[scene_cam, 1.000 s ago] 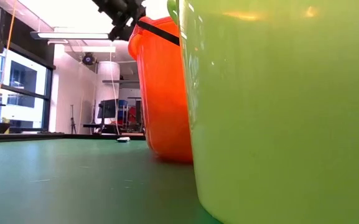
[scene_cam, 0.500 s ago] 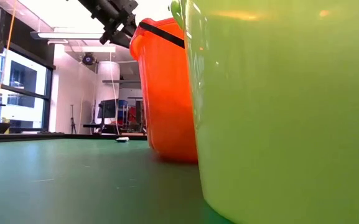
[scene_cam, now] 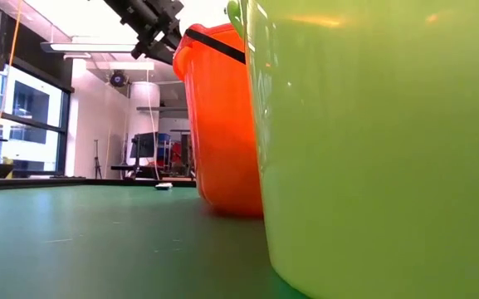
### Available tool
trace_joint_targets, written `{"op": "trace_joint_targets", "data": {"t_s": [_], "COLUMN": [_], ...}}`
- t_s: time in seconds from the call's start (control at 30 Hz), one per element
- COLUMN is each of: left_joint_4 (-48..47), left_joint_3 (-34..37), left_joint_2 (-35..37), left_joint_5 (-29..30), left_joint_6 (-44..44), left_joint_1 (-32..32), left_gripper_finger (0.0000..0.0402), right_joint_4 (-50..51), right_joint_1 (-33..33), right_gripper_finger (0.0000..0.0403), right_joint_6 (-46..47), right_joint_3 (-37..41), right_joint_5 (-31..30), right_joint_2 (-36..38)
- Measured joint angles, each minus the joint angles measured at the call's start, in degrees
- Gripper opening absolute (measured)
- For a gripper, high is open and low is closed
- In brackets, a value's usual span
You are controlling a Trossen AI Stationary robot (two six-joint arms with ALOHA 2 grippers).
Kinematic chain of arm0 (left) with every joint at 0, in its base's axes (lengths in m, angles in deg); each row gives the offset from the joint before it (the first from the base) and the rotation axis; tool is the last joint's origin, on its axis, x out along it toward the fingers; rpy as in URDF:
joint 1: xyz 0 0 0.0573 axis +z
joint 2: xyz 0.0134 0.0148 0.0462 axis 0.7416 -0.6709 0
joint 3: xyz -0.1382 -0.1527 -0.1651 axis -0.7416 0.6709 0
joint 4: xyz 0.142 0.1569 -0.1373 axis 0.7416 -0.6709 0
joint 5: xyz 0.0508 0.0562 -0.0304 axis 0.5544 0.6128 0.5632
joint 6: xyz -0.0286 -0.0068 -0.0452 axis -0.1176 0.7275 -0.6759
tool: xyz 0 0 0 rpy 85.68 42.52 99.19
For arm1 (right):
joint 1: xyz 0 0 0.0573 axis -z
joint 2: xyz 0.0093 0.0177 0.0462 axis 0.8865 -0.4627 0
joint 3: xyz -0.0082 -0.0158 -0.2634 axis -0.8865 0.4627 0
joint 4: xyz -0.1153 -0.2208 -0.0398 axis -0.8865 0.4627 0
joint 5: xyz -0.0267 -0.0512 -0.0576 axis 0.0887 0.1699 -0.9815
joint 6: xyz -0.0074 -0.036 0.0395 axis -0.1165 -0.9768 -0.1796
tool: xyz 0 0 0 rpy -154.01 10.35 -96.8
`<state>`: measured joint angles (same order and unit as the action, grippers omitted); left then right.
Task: Sort candy by brand, put in halloween buckets
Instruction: Put the white chocolate into the green bucket
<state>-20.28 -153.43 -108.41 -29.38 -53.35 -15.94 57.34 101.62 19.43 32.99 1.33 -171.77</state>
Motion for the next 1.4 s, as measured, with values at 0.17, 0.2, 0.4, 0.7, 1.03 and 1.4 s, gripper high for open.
{"op": "trace_joint_targets", "data": {"t_s": [0.17,0.2,0.4,0.7,1.03,1.4], "left_joint_4": [-0.33,-0.56,-1.37,-0.75,-0.46,-0.77], "left_joint_3": [0.00,0.00,0.00,0.00,0.00,0.00], "left_joint_2": [0.00,0.00,0.00,0.00,-0.02,-0.02], "left_joint_5": [0.10,0.12,1.61,2.44,2.59,2.66], "left_joint_6": [-0.87,-0.92,-0.92,-0.92,1.70,4.79], "left_joint_1": [0.00,0.00,0.00,0.00,0.00,0.00], "left_gripper_finger": [0.0213,0.0213,0.0213,0.0213,0.0213,0.0213], "right_joint_4": [-2.37,-3.82,-16.24,-30.99,-46.46,-49.96], "right_joint_1": [-7.55,-10.06,-31.59,-63.02,-68.64,-68.53], "right_gripper_finger": [0.0005,0.0004,0.0004,0.0003,0.0014,0.0096], "right_joint_6": [-6.60,-7.41,-1.74,17.97,27.57,35.22], "right_joint_3": [0.00,0.00,-0.08,-0.11,-0.04,-0.04], "right_joint_5": [7.83,10.96,23.92,21.09,25.14,29.57], "right_joint_2": [12.53,14.95,24.26,16.34,1.45,-5.67]}}
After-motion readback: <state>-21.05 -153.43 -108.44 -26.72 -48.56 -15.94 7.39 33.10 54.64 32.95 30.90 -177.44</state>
